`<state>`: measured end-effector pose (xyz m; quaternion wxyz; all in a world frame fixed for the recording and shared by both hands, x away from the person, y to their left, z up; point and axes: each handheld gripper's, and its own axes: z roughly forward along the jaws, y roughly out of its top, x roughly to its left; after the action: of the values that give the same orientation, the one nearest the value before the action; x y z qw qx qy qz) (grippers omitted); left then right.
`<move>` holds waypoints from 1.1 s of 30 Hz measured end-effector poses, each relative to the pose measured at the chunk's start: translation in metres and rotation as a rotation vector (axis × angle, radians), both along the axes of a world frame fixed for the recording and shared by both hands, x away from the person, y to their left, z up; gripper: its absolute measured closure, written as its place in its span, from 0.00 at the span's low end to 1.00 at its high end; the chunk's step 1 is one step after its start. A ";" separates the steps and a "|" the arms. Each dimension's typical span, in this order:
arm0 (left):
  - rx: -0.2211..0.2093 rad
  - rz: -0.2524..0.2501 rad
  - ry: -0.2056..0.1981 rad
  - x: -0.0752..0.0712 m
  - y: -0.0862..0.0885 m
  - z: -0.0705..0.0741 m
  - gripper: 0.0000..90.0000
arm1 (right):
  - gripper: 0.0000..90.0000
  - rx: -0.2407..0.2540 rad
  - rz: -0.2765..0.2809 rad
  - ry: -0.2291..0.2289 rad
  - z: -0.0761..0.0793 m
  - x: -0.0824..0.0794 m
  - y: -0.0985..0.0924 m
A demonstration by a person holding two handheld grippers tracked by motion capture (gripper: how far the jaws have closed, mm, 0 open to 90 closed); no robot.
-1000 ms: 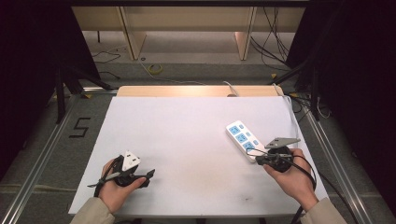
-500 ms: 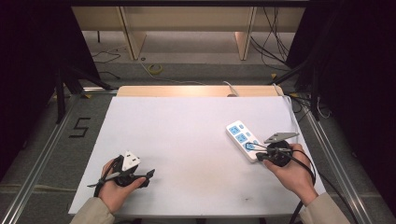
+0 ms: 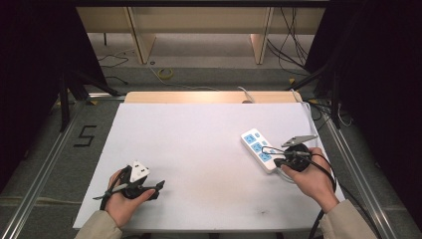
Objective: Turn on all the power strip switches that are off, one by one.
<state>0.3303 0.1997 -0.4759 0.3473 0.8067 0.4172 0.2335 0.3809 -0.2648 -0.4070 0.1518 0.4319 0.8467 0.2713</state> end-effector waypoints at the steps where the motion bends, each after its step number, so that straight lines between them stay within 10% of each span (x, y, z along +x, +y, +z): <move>1: 0.001 0.000 0.000 0.000 0.000 0.000 0.30 | 1.00 -0.002 0.000 0.002 0.000 0.001 0.000; 33: 0.007 0.000 -0.004 0.001 0.000 0.000 0.30 | 1.00 -0.048 -0.032 0.062 0.004 0.029 0.000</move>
<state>0.3309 0.1999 -0.4757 0.3454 0.8074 0.4157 0.2368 0.4104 -0.2652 -0.4027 0.1403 0.4499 0.8502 0.2348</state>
